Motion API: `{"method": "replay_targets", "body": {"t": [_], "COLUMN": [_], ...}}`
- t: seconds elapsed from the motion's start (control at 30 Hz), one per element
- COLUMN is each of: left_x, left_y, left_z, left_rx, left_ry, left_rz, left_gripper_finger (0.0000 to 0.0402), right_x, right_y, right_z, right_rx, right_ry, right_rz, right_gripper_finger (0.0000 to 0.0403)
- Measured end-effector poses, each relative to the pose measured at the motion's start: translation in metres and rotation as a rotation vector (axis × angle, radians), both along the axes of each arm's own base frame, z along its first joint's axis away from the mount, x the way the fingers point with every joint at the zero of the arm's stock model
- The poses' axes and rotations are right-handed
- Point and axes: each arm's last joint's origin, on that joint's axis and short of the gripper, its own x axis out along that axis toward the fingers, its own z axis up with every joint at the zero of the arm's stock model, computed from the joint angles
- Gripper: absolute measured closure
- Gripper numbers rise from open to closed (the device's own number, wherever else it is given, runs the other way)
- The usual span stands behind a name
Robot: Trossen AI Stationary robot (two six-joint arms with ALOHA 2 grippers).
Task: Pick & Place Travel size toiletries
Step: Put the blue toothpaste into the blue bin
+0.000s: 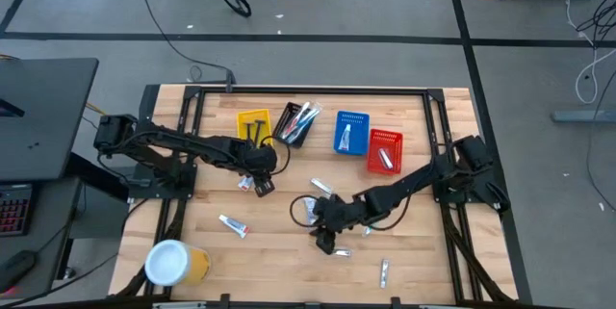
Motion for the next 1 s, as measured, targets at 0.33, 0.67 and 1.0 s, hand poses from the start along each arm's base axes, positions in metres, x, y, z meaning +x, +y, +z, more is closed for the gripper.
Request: {"method": "replay_targets", "body": {"t": [0.33, 0.67, 1.0], "left_x": [0.0, 0.0, 0.0], "left_y": [-0.008, -0.011, -0.01], "left_z": [0.0, 0.0, 0.0], "left_rx": [0.001, 0.029, 0.062], "left_ry": [0.001, 0.0, 0.003], "left_rz": [-0.031, -0.042, -0.048], "left_gripper_finger": [0.0219, 0.0219, 0.0219], "right_x": [0.013, 0.017, 0.02], "right_y": [-0.011, -0.013, -0.026], "right_z": [0.018, -0.016, -0.023], "right_rx": [0.173, 0.291, 0.273], "right_ry": [0.136, 0.289, 0.304], "right_rz": [-0.307, -0.413, -0.46], "right_gripper_finger": [0.0238, 0.0238, 0.0238]}}
